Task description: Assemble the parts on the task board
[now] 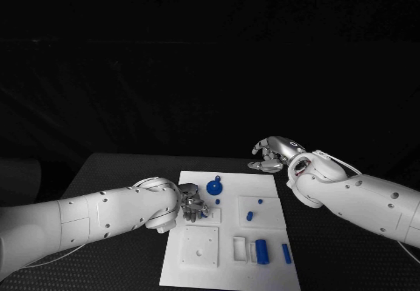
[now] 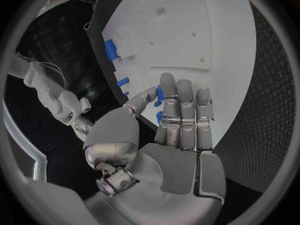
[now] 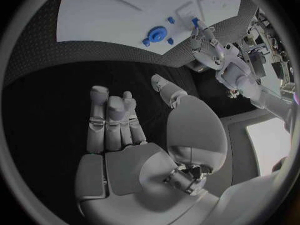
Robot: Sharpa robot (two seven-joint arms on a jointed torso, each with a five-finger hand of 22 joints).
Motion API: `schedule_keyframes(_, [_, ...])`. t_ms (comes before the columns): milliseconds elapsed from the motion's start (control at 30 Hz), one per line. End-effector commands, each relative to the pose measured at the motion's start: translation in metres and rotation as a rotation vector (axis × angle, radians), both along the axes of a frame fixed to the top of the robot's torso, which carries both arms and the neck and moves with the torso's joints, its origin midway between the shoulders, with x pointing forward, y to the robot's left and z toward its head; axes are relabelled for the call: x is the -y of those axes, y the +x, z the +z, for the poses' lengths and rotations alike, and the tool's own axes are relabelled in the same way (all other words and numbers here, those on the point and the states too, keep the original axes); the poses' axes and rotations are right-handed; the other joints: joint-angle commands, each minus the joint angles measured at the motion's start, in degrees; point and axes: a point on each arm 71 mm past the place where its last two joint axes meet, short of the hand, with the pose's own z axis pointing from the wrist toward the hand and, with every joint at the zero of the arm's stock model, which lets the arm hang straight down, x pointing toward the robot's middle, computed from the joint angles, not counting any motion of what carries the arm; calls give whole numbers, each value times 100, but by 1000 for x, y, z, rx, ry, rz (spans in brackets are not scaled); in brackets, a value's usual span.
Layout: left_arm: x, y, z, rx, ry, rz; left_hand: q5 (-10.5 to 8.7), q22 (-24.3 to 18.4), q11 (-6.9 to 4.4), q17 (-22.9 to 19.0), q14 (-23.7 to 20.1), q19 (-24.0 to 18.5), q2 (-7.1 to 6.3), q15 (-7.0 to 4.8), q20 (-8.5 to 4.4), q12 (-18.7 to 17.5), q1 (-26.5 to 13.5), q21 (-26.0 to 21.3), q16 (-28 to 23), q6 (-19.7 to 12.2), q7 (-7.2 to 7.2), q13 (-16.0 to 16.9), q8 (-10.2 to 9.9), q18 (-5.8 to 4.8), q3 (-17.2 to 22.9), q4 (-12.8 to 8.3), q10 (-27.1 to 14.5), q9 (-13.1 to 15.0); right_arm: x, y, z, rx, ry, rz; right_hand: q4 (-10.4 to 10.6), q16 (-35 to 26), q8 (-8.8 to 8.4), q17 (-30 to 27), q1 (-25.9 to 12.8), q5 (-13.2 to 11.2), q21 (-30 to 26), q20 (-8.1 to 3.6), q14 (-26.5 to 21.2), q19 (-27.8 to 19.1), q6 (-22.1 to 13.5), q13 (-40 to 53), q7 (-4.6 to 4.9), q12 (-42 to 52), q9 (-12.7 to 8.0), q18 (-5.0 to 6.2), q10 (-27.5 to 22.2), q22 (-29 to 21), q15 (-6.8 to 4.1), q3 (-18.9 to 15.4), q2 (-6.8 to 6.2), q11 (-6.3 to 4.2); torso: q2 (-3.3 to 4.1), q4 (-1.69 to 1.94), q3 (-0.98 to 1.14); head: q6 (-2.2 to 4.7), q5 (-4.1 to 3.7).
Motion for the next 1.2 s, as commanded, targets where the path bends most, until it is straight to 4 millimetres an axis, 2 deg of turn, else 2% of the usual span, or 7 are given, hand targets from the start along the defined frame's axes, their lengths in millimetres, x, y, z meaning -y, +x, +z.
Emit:
schedule_keyframes(33, [6,-1,0,-6,30,-42,23,96,-125,-8,-10,-12,44,-1,-402,39,-4,34,37,592,-584,9,32,13,67,-97,-107,8,-1,0,-1,-8,-8,8,19,-13,26,-6,78,-10,-30,-37,-1,-8,-47,-5,94,22,1,221,-18,94,-22,17,-1,-3,6,-3,3,12,6])
schedule_keyframes(267, [9,0,2,35,60,-62,22,96,-128,-13,-7,-6,65,-3,-404,47,-30,41,48,594,-586,17,34,14,78,-105,-107,24,-1,0,-1,-8,-9,8,21,-13,26,-6,84,-14,-30,-36,-1,-8,-47,-8,94,24,1,221,-18,94,-22,19,0,-3,2,3,-2,-12,-5])
schedule_keyframes(500, [9,1,2,60,95,-81,13,96,-131,-18,-5,-1,73,-6,-407,52,-47,48,56,596,-587,22,36,17,86,-114,-108,36,-1,0,-1,-8,-9,8,26,-13,26,-6,84,-17,-31,-35,-1,-7,-47,-10,95,26,0,221,-19,94,-21,18,-1,-2,-3,10,-2,-13,-6])
schedule_keyframes(700, [8,2,2,72,107,-79,5,97,-134,-21,-3,4,69,-8,-409,56,-54,54,61,596,-589,26,38,19,94,-120,-108,45,-1,0,-1,-8,-9,7,30,-13,26,-5,83,-19,-31,-34,0,-6,-47,-12,95,28,0,221,-19,95,-21,17,-2,-2,-2,11,-11,-8,-4])
schedule_keyframes(1200, [6,4,1,68,116,-78,0,97,-136,-25,-2,7,70,-10,-411,60,-59,58,67,596,-590,29,38,20,104,-123,-109,54,0,0,-1,-9,-10,6,34,-13,26,-5,86,-21,-31,-34,1,-5,-47,-15,95,30,0,221,-19,95,-21,17,-4,-2,2,10,-11,0,-13])
